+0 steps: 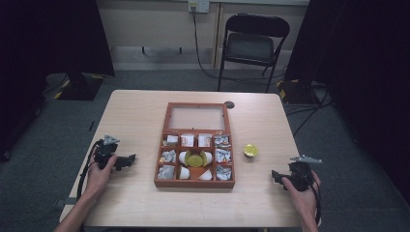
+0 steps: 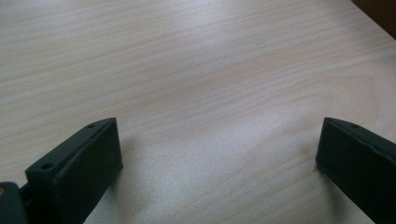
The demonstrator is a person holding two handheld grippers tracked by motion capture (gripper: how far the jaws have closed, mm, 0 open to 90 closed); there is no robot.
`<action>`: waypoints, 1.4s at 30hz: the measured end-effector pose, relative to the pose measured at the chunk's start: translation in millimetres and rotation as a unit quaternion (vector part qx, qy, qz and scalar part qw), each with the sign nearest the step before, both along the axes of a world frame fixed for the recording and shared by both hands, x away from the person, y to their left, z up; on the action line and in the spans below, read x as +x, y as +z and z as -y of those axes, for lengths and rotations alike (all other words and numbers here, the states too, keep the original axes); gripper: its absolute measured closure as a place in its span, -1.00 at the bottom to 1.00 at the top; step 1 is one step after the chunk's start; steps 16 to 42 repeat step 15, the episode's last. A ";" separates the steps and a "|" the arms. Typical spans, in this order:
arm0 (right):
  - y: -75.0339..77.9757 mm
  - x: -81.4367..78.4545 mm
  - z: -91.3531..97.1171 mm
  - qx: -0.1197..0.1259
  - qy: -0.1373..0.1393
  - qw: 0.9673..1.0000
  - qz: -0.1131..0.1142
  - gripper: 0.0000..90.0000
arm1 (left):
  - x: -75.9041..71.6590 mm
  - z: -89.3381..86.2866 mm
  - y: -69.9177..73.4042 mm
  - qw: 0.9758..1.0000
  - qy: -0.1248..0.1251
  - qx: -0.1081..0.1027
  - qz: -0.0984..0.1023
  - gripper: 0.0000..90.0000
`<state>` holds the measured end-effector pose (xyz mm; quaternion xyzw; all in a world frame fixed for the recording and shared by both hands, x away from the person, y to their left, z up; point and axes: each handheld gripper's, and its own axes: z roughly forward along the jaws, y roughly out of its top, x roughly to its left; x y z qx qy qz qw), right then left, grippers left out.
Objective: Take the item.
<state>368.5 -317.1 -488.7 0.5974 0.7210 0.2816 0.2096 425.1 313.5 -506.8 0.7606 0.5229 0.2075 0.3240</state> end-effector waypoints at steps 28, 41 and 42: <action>-11.2 -1.3 -9.9 -0.016 -0.015 0.999 0.043 -0.89 | 0.3 0.3 -0.3 1.000 0.001 0.000 0.001 -1.00; -11.2 -1.3 -9.9 -0.016 -0.015 0.999 0.043 -0.89 | 0.3 0.3 -0.3 1.000 0.001 0.000 0.001 -1.00; -11.2 -1.3 -9.9 -0.016 -0.015 0.999 0.043 -0.89 | 0.3 0.3 -0.3 1.000 0.001 0.000 0.001 -1.00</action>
